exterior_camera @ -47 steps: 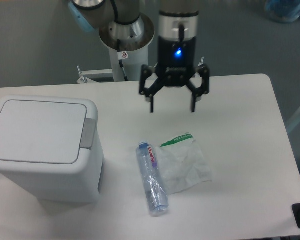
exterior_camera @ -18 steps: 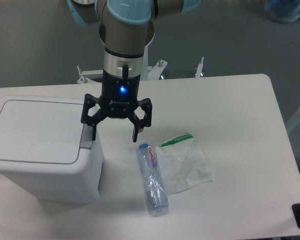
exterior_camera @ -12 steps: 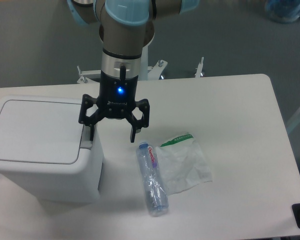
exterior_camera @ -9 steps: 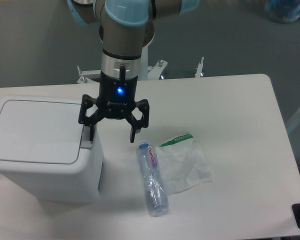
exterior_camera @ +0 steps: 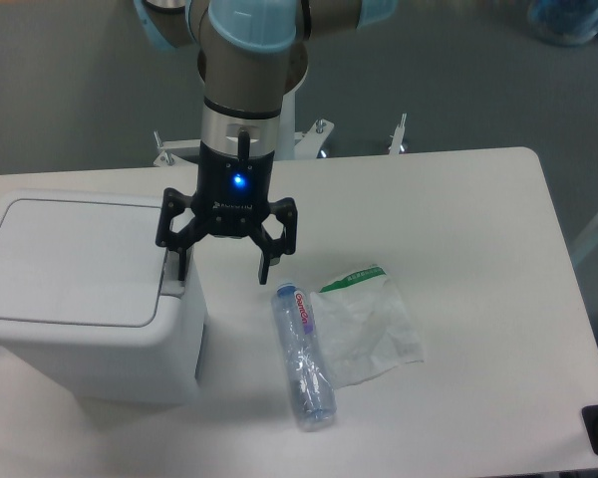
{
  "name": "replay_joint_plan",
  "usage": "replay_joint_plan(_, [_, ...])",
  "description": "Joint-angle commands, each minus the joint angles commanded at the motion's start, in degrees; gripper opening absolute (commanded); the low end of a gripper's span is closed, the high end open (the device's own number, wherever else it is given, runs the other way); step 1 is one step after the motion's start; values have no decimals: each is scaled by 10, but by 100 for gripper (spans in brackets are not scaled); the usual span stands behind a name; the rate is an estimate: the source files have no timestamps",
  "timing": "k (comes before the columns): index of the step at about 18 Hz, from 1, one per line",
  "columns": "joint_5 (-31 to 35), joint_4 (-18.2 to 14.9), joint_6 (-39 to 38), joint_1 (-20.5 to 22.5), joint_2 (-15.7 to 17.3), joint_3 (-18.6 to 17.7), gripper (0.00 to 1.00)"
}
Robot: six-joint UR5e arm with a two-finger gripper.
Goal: Open the trash can
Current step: 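Press the gripper down on the grey lid button, then raise the gripper away from the opened trash can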
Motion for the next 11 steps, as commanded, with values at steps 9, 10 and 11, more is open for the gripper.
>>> replay_joint_plan(9, [-1, 0, -8, 1, 4, 16, 100])
replay_joint_plan(10, [-2, 0, -5, 2, 6, 23, 100])
replay_joint_plan(11, [-1, 0, -3, 3, 6, 34, 100])
